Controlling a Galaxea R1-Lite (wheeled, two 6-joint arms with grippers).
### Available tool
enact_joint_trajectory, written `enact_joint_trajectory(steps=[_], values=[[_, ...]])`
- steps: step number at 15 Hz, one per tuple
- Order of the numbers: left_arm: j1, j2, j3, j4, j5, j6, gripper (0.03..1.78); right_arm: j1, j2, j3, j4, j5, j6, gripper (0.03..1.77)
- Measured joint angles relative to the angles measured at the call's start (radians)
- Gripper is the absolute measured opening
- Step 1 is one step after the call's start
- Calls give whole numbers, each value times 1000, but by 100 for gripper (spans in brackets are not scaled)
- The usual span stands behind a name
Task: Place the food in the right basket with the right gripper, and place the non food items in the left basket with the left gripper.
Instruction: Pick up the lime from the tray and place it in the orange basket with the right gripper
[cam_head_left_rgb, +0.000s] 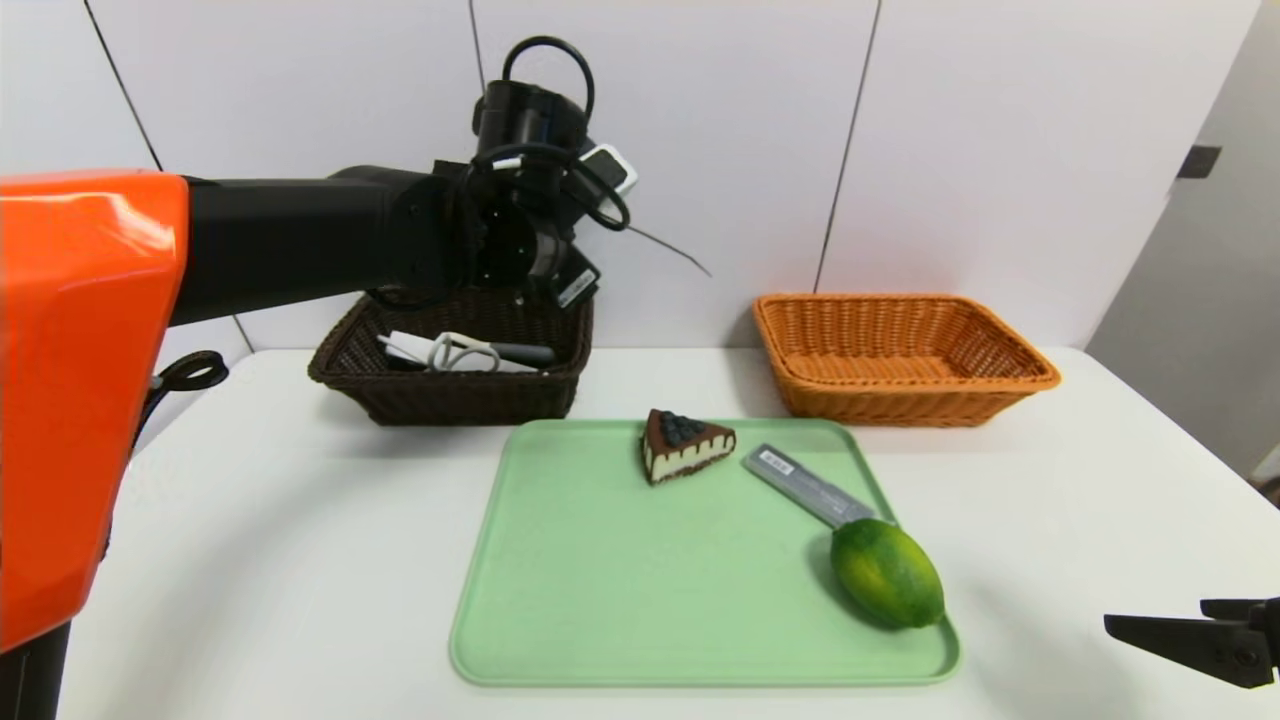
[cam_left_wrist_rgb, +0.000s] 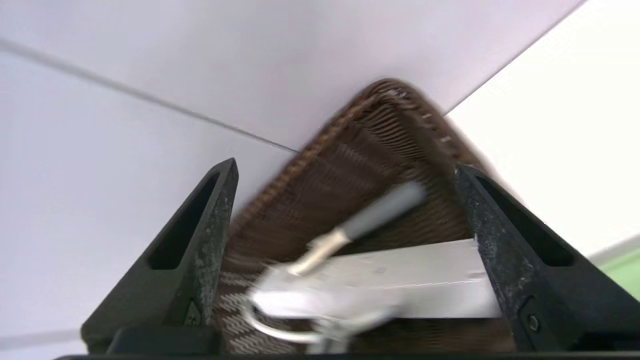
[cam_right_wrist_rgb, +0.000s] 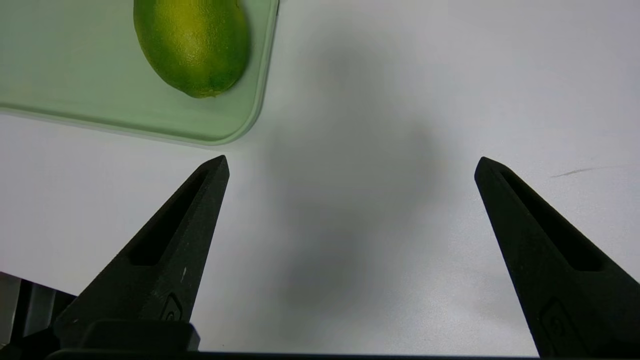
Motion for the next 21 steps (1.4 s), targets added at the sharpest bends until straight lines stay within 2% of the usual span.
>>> enact_joint_trajectory(steps=[2,6,9,12,16,21], values=[[-53,-21,3,93,42,-222,156,0,0,-13,-12,-1,0,170],[-169,-84,3,365,40,-631,162,0,0,-54,-25,0,3,170],[-251,-110,2,446,40,-829,165,0,1,-77,-25,0,2,170],[-304,-119,1,481,34,-914,167,1,3,-81,-20,1,2,170],[-333,-122,-1,529,-39,-990,167,0,3,-76,-23,0,2,170],[-357,-116,3,694,-40,-1160,169,1,41,-112,-27,3,2,170]])
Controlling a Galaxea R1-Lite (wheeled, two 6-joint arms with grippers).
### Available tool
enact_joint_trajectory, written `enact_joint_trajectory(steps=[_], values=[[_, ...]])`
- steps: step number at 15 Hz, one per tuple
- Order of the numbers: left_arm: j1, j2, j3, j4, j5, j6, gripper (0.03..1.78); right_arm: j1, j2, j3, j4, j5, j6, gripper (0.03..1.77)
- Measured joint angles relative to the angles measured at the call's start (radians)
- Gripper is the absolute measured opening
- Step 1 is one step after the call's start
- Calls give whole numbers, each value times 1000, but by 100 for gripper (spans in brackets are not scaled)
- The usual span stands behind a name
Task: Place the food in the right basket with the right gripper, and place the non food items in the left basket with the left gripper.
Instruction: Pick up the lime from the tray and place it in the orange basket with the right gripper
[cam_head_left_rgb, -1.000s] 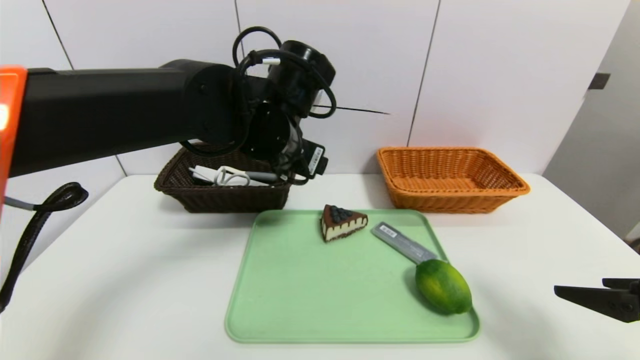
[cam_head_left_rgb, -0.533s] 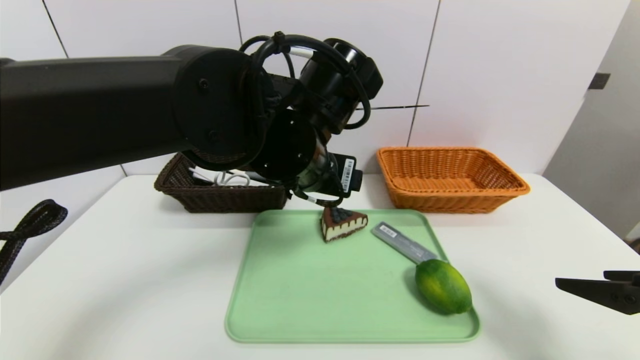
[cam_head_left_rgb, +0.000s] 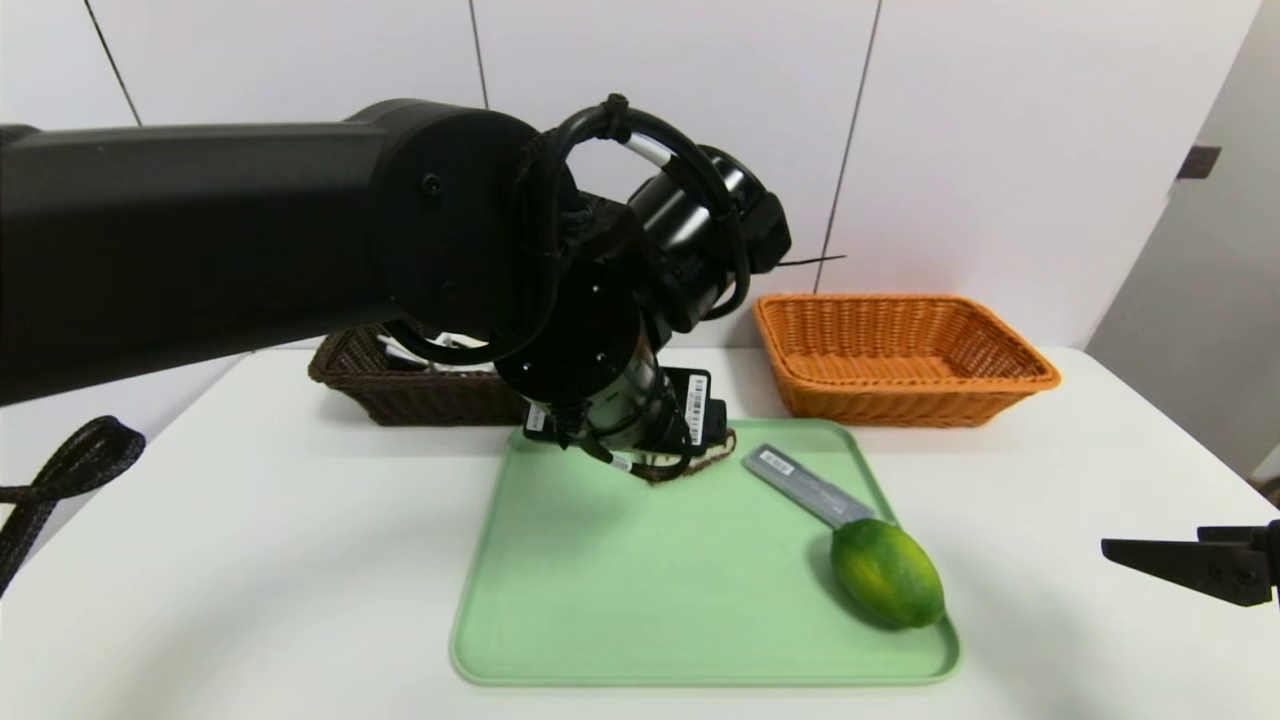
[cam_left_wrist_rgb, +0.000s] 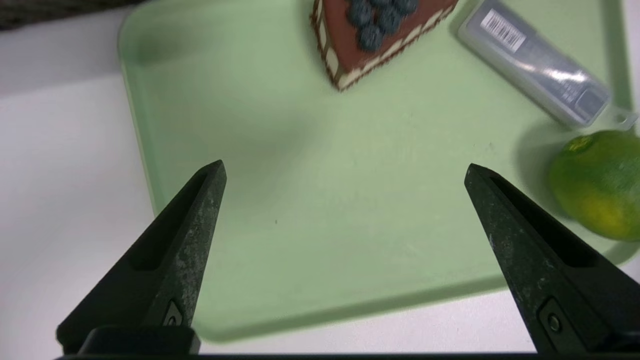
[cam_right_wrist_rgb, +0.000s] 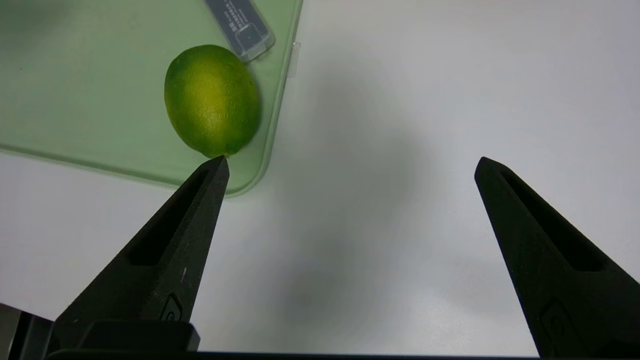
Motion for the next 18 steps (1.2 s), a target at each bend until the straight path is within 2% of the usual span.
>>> enact_joint_trajectory(steps=[3,9,11,14,18], values=[[-2,-11,0,52,0,-47,169,1,40,-70,7,8,0,170],[-2,-131,5,176,12,-68,169,4,126,-227,21,16,-2,170],[-3,-185,31,212,39,-70,169,12,153,-286,45,17,-3,170],[-6,-255,139,218,119,-64,169,40,204,-393,87,33,-6,170],[-14,-334,250,217,137,-63,169,118,293,-547,202,38,-10,171]])
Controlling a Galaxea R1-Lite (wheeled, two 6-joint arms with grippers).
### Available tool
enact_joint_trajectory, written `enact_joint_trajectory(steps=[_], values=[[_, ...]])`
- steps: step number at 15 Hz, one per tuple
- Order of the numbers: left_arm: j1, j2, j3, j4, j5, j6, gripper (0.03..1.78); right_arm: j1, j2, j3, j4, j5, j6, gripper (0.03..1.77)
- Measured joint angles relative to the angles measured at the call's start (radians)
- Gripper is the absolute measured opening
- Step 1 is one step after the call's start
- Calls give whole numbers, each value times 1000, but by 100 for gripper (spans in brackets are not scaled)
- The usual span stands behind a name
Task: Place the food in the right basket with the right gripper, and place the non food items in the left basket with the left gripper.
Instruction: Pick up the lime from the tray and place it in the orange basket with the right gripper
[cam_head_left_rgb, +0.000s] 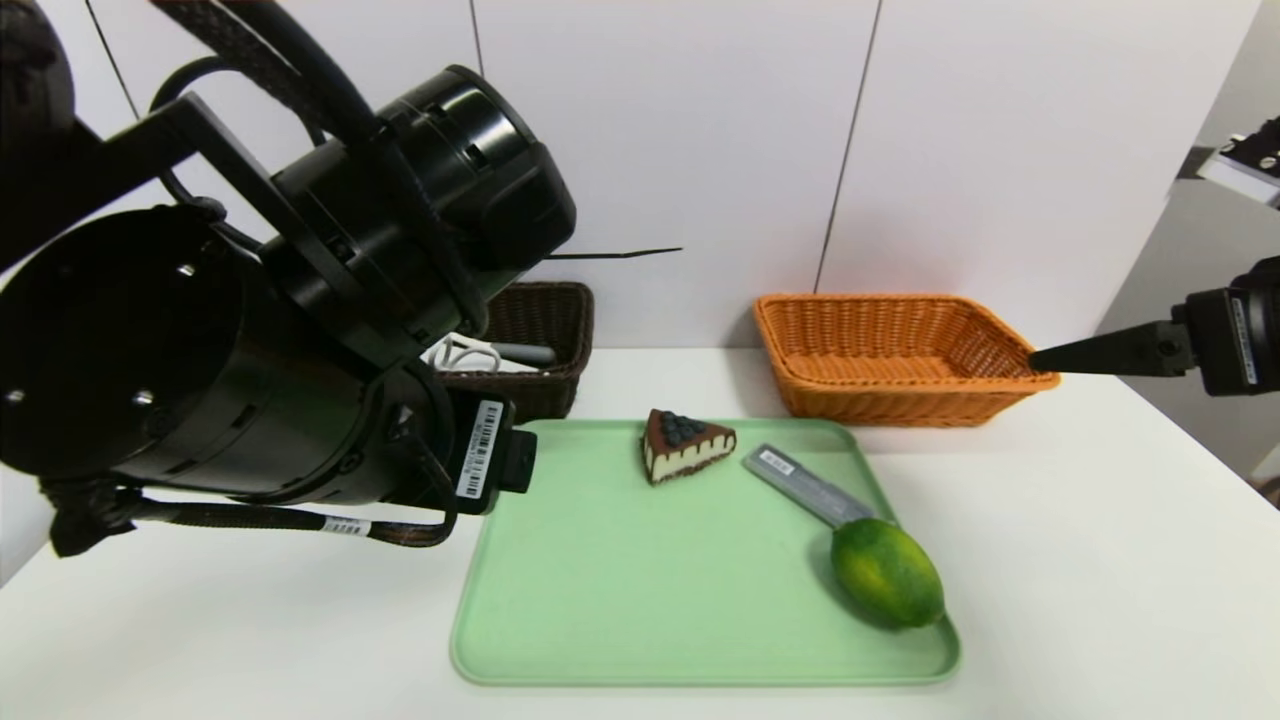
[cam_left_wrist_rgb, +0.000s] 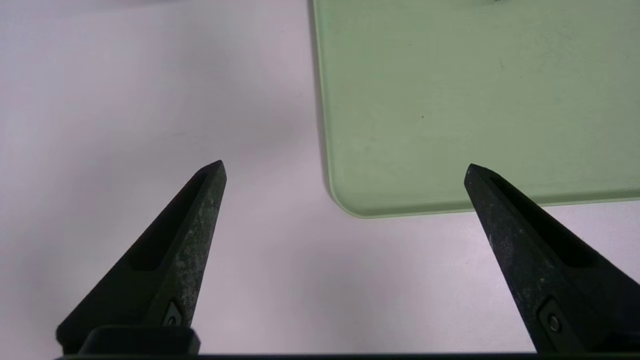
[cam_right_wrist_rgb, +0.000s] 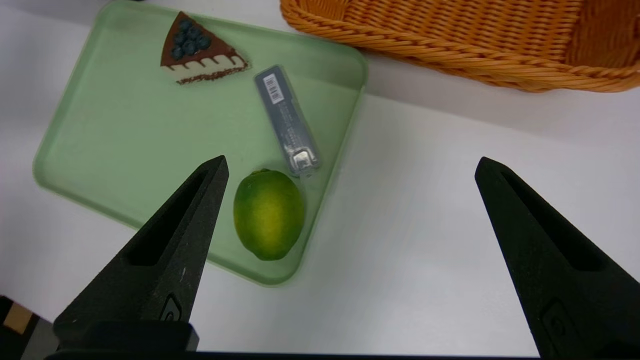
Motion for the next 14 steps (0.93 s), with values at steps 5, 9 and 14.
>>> enact_joint_trajectory(steps=[5,9,14], values=[[-1,-24,19,-6,2,1,169,170,124,-125,159,-1,-41,171],[-1,-26,16,-6,2,1,169,265,180,-137,188,-6,-63,171],[-1,-20,16,-7,2,3,169,344,235,-103,231,-86,-151,171]])
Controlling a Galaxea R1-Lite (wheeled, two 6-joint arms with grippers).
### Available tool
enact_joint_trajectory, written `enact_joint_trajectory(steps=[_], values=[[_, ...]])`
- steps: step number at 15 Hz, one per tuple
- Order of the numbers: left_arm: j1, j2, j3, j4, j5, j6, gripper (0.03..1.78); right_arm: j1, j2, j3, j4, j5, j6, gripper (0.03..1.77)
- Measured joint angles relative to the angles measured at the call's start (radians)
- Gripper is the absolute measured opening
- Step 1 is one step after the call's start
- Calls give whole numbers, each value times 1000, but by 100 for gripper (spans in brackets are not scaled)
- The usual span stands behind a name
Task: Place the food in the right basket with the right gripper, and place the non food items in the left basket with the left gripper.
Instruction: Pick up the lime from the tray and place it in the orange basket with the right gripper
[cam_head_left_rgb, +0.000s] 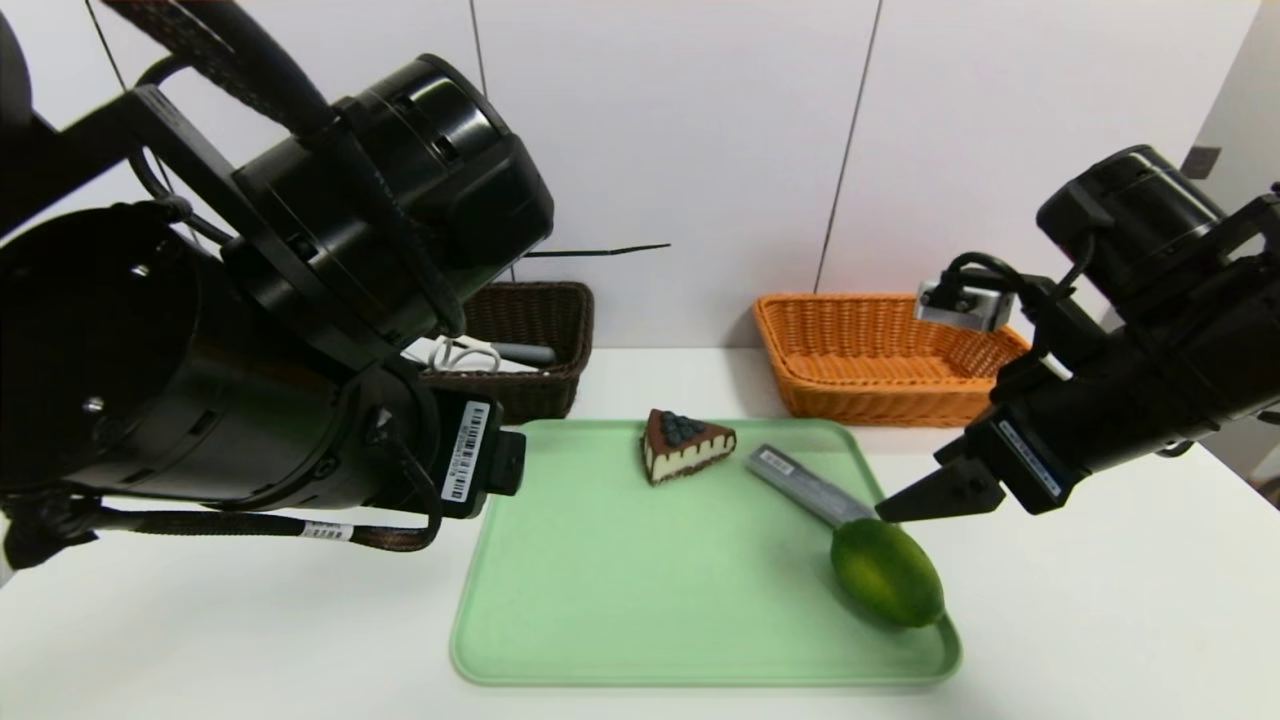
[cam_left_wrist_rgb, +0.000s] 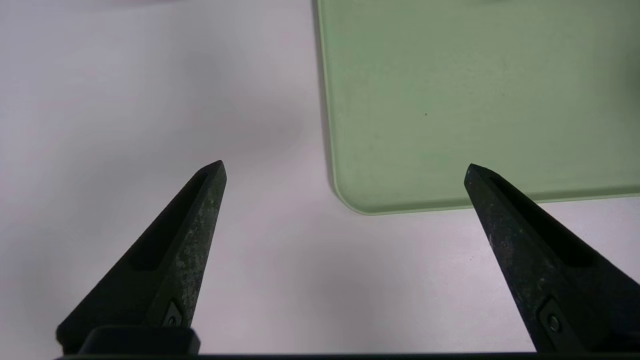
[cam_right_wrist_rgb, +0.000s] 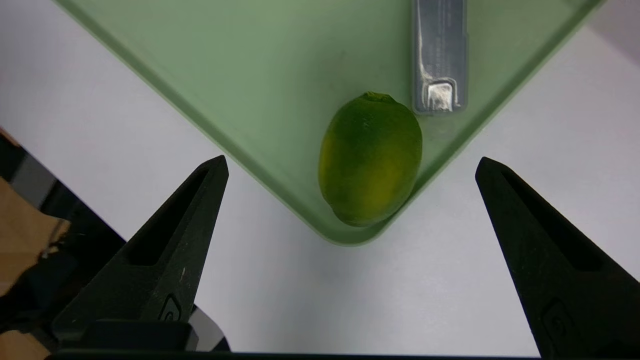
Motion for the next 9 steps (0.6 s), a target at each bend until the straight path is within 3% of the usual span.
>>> enact_joint_trajectory(steps=[2,6,9], values=[[0,4,0,-8,1,1,169,25,22,10,2,-64,-26,171],[0,9,-1,-10,0,9,169,66,63,39,0,-142,-64,171],[0,11,0,-21,0,9,169,91,95,71,-6,-158,-63,171]])
